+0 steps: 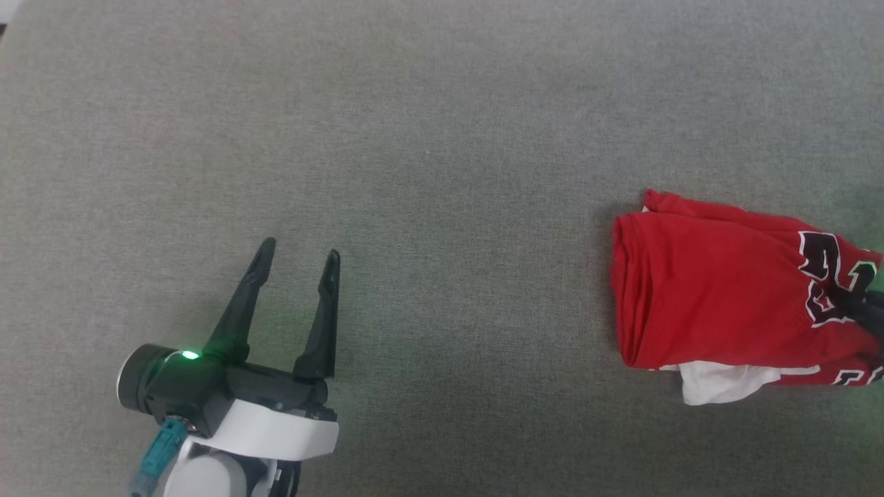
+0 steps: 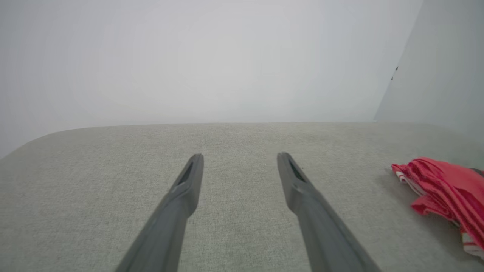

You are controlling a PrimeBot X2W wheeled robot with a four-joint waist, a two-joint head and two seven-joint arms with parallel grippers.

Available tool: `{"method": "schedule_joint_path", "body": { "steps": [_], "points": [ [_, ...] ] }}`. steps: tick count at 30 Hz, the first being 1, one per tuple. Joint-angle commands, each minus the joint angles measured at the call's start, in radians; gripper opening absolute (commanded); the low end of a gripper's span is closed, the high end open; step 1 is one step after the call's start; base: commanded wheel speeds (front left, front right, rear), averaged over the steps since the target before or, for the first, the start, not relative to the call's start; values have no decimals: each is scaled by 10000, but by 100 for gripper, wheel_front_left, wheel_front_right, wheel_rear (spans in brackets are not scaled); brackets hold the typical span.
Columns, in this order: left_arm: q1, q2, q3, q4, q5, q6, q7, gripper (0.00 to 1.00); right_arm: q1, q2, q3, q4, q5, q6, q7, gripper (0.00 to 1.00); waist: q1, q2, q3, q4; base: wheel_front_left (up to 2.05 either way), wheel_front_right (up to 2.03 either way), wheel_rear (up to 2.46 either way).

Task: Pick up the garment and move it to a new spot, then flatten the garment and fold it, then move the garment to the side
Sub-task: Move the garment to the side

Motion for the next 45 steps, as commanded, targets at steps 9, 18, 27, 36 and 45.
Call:
{"method": "schedule_joint_path", "body": {
  "steps": [9,18,27,36,45],
  "points": [
    [-408,93,379,34,126,-20,-45,100,-145,57,10,-34,-120,-98,22,0,0,0,429,-504,0,0,0],
    [-921,539,419,-102,93,-20,-45,100,-838,-99,-724,30,-376,-48,-1437,0,0,0,892,-1571,0,0,0],
    [-2306,1666,-449,-151,53,-20,-43,100,-1489,-476,-1882,1425,-645,-45,-3004,0,0,0,1618,-2864,0,0,0],
    [-4566,2478,-1785,206,-204,-20,-45,100,-3058,-652,-2168,3239,-725,-45,-3541,0,0,0,2482,-3228,0,0,0],
    [-5693,2938,-2430,517,-414,-20,-45,100,-4438,-763,-1684,4876,-1041,-45,-4199,0,0,0,3138,-3258,0,0,0]
  ]
}}
